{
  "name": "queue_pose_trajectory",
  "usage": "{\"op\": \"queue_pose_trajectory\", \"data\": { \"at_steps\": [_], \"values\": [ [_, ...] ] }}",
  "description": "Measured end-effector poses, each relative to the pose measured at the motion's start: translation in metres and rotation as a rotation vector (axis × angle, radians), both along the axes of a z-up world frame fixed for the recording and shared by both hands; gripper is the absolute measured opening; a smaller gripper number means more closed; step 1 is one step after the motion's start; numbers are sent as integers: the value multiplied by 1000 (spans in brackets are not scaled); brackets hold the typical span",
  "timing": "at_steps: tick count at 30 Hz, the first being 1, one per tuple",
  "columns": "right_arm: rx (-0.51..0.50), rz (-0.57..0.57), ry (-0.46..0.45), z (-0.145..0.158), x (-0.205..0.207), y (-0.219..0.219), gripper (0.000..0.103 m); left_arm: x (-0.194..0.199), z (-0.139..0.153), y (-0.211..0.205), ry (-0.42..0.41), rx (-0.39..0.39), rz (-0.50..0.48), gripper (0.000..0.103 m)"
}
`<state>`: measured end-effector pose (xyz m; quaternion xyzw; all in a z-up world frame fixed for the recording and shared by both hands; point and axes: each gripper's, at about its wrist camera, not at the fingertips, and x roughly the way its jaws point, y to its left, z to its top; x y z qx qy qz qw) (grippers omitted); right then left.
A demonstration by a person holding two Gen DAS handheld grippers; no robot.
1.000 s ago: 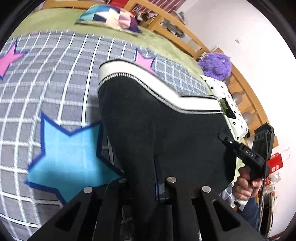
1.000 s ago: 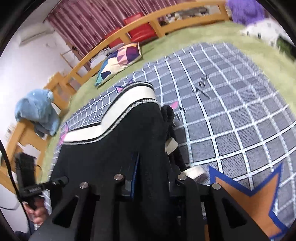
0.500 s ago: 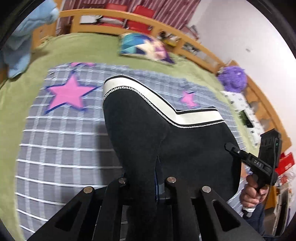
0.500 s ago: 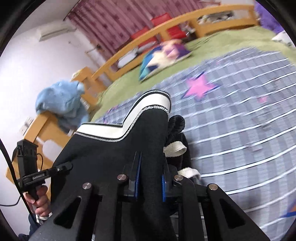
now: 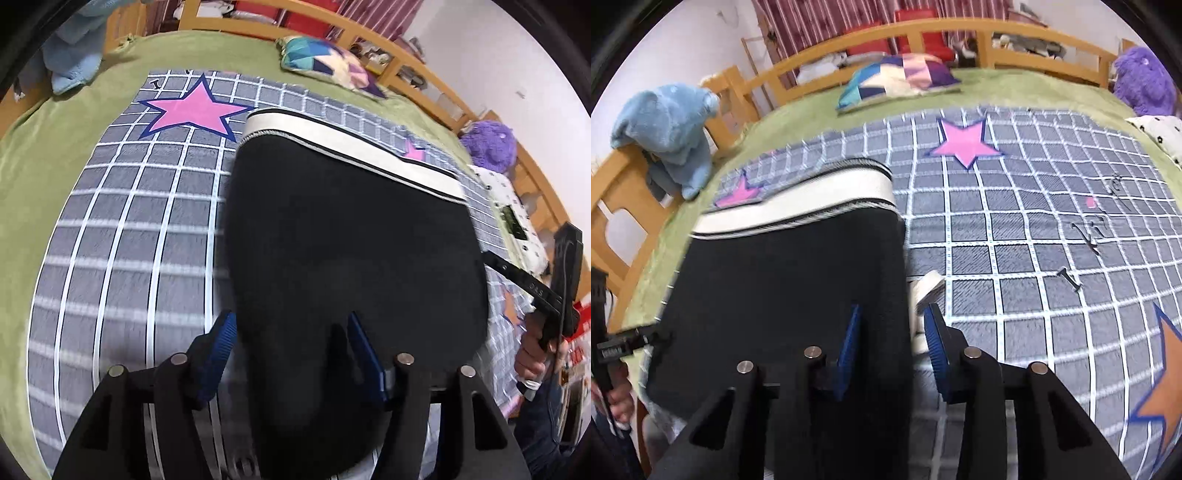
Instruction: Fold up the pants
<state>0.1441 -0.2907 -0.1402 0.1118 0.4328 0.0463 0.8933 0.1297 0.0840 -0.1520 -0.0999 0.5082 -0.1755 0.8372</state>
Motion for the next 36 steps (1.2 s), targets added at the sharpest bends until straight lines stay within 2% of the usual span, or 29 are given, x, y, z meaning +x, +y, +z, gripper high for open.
{"op": "queue_pose_trajectory", "data": {
  "at_steps": [3, 5, 9, 12, 15, 16, 17, 18, 20, 22, 27, 28, 31, 34, 36],
  "values": [
    [15, 39, -48, 6, -32, 9, 38, -35, 6, 4, -17, -26, -48, 64],
    [-2, 52, -32, -6, -50, 16, 38, -60, 5, 2, -36, -11, -91, 67],
    [23, -1, 27, -35, -66, 10, 42, -83, -10, -9, -47, 77, -103, 67],
    [124, -31, 60, -49, -76, 1, 43, -85, -27, -20, -51, 167, -75, 65],
    [132, -52, 65, -49, -87, 1, 43, -83, -38, -29, -82, 249, -70, 35],
    [124, -51, 64, -47, -92, 3, 43, -80, -39, -29, -90, 250, -66, 23],
    [120, -52, 60, -45, -95, 3, 43, -74, -39, -25, -90, 214, -41, 17],
    [117, -52, 58, -43, -98, 5, 43, -69, -39, -20, -80, 180, -17, 16],
    [111, -56, 56, -41, -102, 7, 43, -62, -37, -13, -68, 123, 17, 16],
    [108, -62, 54, -39, -105, 9, 43, -61, -40, -11, -48, 111, 16, 19],
    [95, -70, -1, -25, -109, 10, 43, -87, -37, -5, -64, 182, -54, 31],
    [92, -75, -36, -18, -112, 9, 43, -92, -33, -1, -72, 191, -52, 31],
    [96, -60, -102, -5, -111, 9, 43, -102, -15, 14, -101, 143, -21, 31],
    [88, -32, -134, 0, -102, 16, 43, -91, 8, 13, -143, 84, 14, 35],
    [63, -10, -159, -2, -98, 25, 43, -75, 19, -2, -172, 77, 4, 35]
  ]
}}
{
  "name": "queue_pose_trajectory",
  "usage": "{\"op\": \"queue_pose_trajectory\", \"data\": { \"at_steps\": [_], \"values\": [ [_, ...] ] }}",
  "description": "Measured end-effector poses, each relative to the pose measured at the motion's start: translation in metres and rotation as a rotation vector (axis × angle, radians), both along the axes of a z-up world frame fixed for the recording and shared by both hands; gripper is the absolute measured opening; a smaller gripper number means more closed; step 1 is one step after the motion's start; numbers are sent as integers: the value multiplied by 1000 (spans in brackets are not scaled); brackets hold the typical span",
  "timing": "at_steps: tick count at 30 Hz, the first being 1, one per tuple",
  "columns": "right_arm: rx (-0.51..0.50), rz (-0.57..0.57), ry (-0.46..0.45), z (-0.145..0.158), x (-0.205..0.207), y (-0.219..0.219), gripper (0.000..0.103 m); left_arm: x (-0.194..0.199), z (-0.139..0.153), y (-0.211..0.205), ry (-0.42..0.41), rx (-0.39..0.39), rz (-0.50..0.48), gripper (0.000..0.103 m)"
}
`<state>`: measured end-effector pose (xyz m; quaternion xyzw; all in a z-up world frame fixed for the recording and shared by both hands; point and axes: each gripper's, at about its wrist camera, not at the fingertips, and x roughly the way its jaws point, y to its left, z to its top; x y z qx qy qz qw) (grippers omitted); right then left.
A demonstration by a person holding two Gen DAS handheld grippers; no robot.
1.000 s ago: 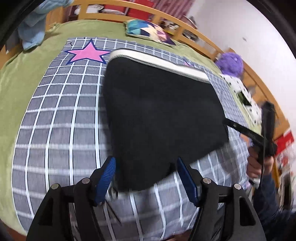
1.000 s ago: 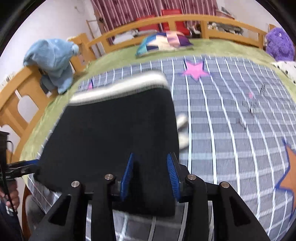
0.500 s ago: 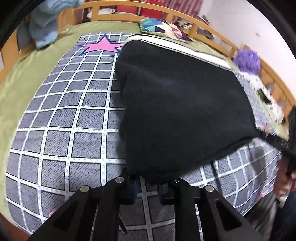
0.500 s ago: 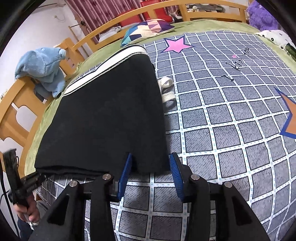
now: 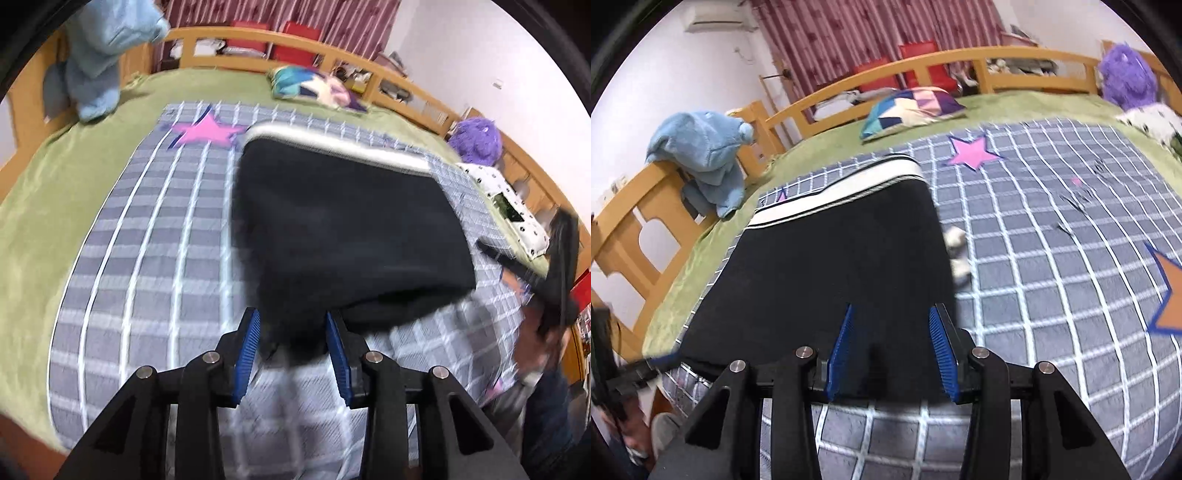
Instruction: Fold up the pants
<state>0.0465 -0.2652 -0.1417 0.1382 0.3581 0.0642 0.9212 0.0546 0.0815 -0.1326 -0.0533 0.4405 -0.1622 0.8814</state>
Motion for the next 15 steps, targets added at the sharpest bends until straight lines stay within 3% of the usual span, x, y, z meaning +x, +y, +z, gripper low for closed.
{"op": "queue_pose_trajectory", "data": {
  "at_steps": [4, 7, 9, 13, 15],
  "values": [
    [-211, 52, -5, -27, 7, 28, 43, 26, 0, -31, -67, 94, -2, 43],
    [-346, 88, 35, -49, 0, 37, 42, 18, -18, -26, -32, 42, 4, 53],
    [-332, 95, 61, -53, -4, 34, 42, 4, -36, -26, 24, 77, -53, 52],
    [-284, 126, 88, -45, -3, 26, 42, -18, -44, -1, 113, -45, -90, 51],
    [-247, 132, 93, -37, -2, 20, 42, -27, -28, 12, 62, -52, -65, 51]
  ]
}}
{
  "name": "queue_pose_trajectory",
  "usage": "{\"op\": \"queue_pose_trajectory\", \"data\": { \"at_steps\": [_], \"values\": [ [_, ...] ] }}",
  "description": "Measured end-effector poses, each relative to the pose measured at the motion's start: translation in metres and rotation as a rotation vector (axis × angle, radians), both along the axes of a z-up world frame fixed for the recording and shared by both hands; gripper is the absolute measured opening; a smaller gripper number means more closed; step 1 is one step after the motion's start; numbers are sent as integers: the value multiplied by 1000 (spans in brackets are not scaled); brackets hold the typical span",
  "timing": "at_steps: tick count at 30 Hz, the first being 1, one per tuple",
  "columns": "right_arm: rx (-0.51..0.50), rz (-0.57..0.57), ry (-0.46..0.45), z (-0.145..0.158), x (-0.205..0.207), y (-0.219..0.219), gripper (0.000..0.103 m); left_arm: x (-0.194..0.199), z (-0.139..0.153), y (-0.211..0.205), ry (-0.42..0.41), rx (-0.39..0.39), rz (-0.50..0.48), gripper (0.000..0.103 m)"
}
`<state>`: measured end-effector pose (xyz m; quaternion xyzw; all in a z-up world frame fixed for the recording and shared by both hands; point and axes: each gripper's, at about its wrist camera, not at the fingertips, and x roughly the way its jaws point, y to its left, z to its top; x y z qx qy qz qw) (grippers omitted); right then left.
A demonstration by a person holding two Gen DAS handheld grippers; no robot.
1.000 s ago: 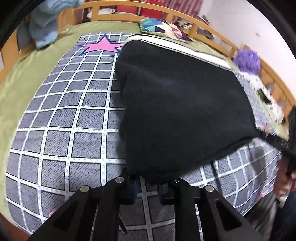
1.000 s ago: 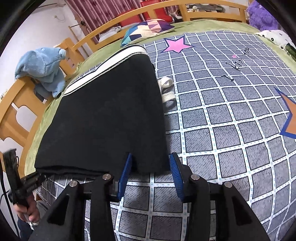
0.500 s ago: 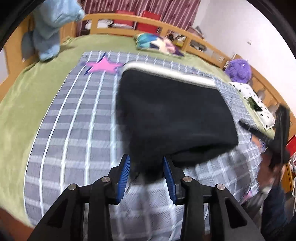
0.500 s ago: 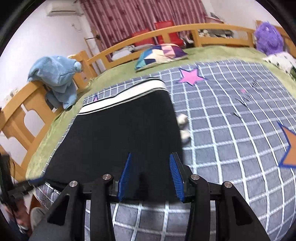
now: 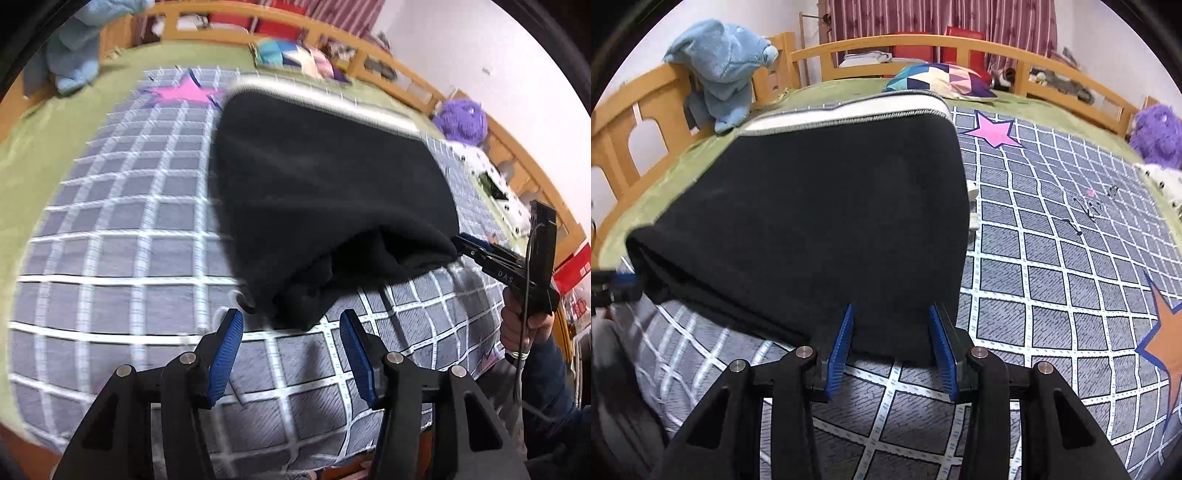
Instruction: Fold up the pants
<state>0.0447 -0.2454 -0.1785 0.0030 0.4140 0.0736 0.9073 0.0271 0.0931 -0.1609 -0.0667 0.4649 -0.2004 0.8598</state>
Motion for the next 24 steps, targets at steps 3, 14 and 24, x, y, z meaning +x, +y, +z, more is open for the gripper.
{"op": "queue_pose_trajectory", "data": {
  "at_steps": [3, 14, 24],
  "values": [
    [86, -16, -52, 21, 0, -11, 42, 3, 29, 4, -68, -39, 11, 53],
    [-37, -13, -85, -1, 13, 22, 42, 59, -7, -53, -15, 78, 18, 55],
    [43, 43, -33, 10, 4, 7, 41, 49, 12, -30, -34, -8, 12, 56]
  ]
}}
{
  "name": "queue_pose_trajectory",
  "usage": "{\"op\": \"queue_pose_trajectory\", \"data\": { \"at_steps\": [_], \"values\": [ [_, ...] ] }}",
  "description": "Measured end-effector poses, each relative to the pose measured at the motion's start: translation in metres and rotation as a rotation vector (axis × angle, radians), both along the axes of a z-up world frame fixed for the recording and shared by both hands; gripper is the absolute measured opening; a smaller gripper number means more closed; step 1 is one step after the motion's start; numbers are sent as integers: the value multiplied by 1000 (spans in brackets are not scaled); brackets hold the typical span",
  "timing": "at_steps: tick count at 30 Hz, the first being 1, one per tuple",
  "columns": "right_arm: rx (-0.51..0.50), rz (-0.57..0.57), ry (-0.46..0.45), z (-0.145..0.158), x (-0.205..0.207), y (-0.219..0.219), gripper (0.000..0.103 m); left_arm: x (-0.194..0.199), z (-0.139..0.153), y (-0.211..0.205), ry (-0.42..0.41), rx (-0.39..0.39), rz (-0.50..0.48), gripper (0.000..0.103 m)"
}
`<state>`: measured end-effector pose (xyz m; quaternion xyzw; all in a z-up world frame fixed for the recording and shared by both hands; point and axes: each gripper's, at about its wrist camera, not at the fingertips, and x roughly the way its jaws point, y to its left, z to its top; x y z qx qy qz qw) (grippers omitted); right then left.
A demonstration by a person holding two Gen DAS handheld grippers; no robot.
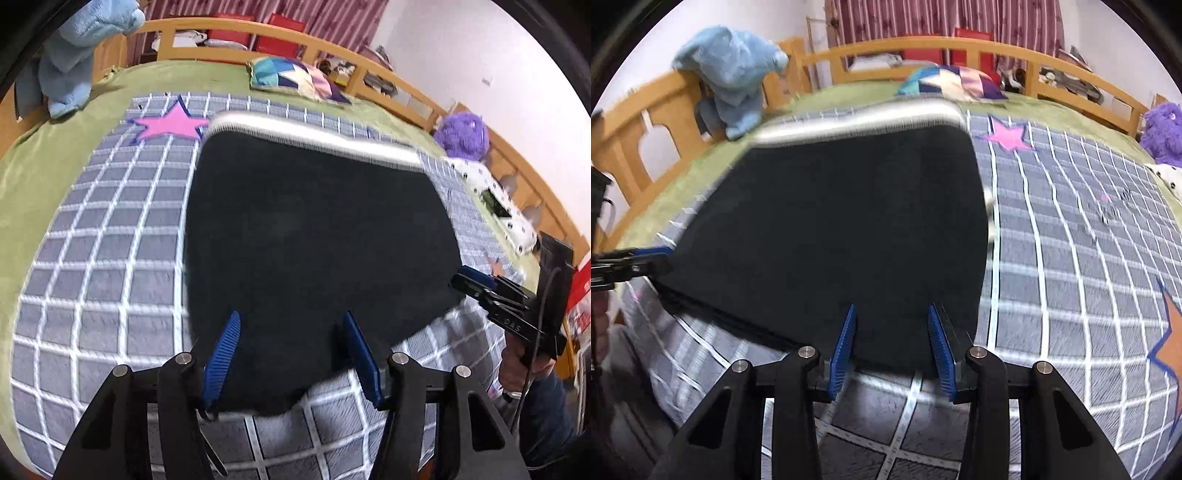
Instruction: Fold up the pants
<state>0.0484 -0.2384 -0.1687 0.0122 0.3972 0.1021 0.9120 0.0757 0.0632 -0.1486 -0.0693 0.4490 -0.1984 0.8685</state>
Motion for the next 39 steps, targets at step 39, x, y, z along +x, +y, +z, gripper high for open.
{"op": "queue_pose_trajectory", "data": {
  "at_steps": [39],
  "values": [
    [77, -165, -26, -3, 92, -32, 54, 65, -22, -36, 8, 218, 162, 63]
  ]
}}
